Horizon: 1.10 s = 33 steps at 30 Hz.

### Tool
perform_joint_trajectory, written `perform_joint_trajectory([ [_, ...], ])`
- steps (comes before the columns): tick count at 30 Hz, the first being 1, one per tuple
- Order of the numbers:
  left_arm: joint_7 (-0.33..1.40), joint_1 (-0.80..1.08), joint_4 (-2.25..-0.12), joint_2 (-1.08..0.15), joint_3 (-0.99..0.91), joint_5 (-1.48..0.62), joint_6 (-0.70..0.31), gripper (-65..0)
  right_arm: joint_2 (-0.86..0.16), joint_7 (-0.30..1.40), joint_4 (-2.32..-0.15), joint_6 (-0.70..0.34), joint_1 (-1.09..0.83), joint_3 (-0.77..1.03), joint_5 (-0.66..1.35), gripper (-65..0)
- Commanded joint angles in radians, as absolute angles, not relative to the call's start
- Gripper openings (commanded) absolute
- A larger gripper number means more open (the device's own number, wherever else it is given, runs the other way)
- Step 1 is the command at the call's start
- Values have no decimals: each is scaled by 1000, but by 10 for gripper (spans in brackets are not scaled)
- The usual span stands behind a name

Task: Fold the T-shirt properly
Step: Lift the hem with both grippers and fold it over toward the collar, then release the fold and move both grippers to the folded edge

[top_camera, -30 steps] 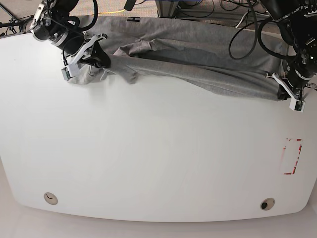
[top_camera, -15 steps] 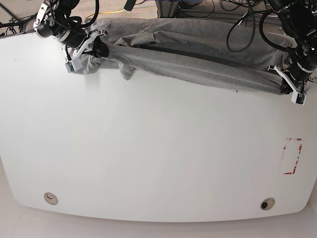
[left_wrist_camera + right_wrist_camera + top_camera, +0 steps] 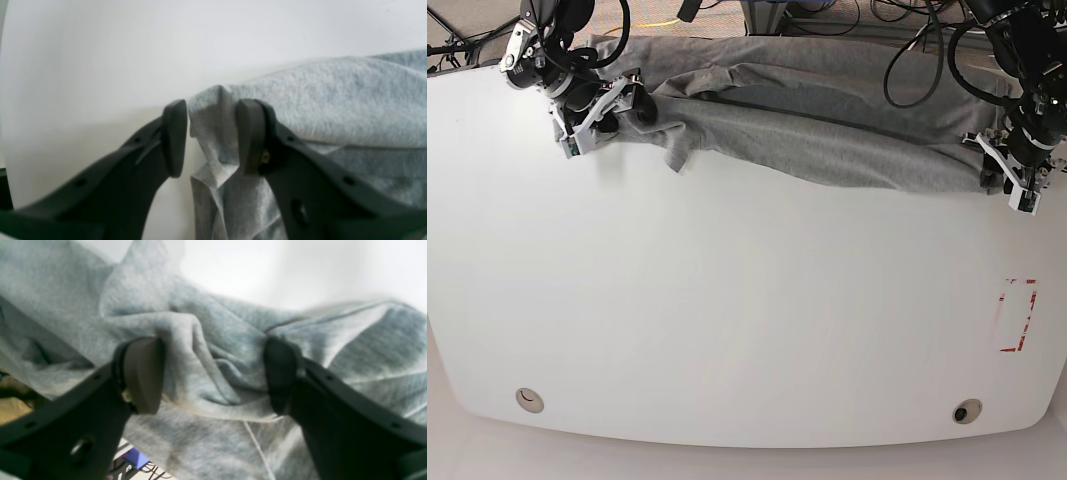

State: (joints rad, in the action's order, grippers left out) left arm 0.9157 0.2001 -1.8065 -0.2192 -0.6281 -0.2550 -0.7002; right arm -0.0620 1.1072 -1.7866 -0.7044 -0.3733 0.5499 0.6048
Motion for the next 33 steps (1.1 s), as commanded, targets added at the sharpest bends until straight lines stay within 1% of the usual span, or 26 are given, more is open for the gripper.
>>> perform_joint_trajectory([
  [1, 894, 196, -1827, -236, -631, -263, -698, -411, -73, 1132, -1742, -698, -377, 555, 553, -243],
  [4, 894, 208, -1830, -236, -631, -268, -698, -411, -76, 1104, -1710, -698, -378, 555, 552, -257],
  [8, 894, 225, -1853, -245, -628, -274, -698, -411, -77, 1073, -1689, -698, -377, 553, 552, -255],
  [16, 897, 280, -1968, -245, -631, -274, -698, -411, -76, 1073, -1684, -698, -357, 553, 552, -255],
  [21, 897, 331, -1968, -245, -628, -274, -698, -411, -77, 1073, -1684, -698, -357, 553, 552, -260],
  [25, 897, 380, -1937, -234, -627, -272, -698, -411, -79, 1073, -1684, -698, -349, 553, 552, -262],
  [33, 894, 358, -1736, -220, -602, -265, -698, -411, -79, 1072, -1682, -698, -335, 553, 536, -262],
])
